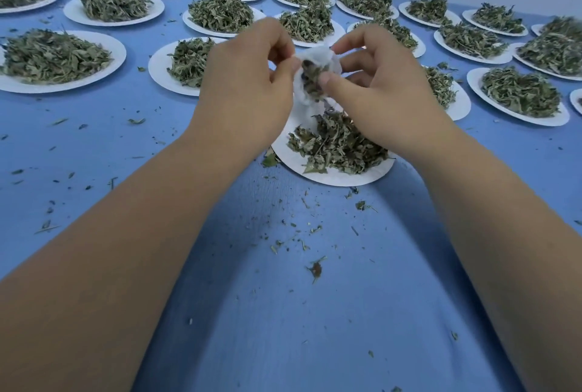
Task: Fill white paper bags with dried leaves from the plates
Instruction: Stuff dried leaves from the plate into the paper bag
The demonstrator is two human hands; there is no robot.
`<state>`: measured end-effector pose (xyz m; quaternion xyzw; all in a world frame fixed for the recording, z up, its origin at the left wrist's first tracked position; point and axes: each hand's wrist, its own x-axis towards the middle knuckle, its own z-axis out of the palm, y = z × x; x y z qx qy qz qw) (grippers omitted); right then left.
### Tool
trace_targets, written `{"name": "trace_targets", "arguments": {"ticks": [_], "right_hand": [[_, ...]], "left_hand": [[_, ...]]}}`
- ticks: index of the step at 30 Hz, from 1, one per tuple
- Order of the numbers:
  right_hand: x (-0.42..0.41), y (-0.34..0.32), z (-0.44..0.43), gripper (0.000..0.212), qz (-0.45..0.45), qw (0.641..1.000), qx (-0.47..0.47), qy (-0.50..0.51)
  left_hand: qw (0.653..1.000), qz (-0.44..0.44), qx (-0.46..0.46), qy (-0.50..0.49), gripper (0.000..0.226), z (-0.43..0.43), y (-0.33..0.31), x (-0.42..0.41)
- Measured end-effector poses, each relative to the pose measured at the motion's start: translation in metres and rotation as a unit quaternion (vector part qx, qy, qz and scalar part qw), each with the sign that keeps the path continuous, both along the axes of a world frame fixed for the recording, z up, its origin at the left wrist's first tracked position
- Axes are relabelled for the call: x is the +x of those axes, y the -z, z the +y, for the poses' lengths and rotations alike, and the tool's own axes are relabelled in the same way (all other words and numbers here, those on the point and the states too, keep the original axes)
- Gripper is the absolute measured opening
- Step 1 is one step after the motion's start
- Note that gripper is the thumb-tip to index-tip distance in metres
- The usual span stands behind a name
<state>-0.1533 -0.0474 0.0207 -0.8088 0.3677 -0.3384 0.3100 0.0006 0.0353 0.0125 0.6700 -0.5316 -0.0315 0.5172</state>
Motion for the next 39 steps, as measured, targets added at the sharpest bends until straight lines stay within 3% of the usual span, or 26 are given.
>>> {"name": "trace_targets", "arguments": {"ticks": [3, 5, 8, 10, 15, 19, 23, 32, 35, 39], "right_hand": [[-0.018, -0.007, 0.004, 0.021, 0.054, 0.997, -0.064, 0.000], [-0.030, -0.012, 0.005, 0.041, 0.169, 0.981, -0.095, -0.026], [-0.033, -0.017, 0.010, 0.080, 0.360, 0.923, -0.100, -0.092], [-0.028, -0.013, 0.012, 0.082, 0.412, 0.898, -0.108, -0.110], [-0.023, -0.010, 0.012, 0.031, 0.321, 0.933, -0.131, -0.102], [-0.029, -0.016, 0.008, 0.012, 0.211, 0.968, -0.131, -0.038], [-0.029, -0.023, 0.013, 0.012, 0.077, 0.992, -0.095, -0.021], [-0.001, 0.003, 0.012, 0.022, 0.050, 0.987, -0.124, 0.083], [0.001, 0.005, 0.011, 0.020, 0.035, 0.995, -0.050, 0.073], [0.000, 0.000, 0.011, 0.024, -0.091, 0.980, 0.176, 0.010]], "left_hand": [[0.998, -0.012, -0.028, -0.050, 0.003, 0.002, -0.002, 0.004], [0.997, -0.008, -0.030, -0.070, 0.008, 0.003, -0.003, 0.006], [0.996, 0.000, -0.021, -0.087, 0.011, 0.004, -0.003, 0.006], [0.996, 0.000, -0.019, -0.091, 0.012, 0.005, -0.004, 0.006], [0.997, -0.045, -0.011, -0.066, 0.007, 0.006, -0.004, 0.002], [0.998, -0.019, 0.010, -0.057, 0.004, 0.002, 0.000, -0.003], [0.999, -0.005, 0.021, -0.040, 0.005, 0.001, -0.001, -0.006], [0.983, 0.139, 0.093, 0.073, 0.016, -0.001, -0.005, -0.018], [0.980, 0.149, 0.109, 0.075, 0.018, -0.002, -0.007, -0.016], [0.977, 0.164, 0.116, 0.073, 0.024, -0.003, -0.006, -0.011]]}}
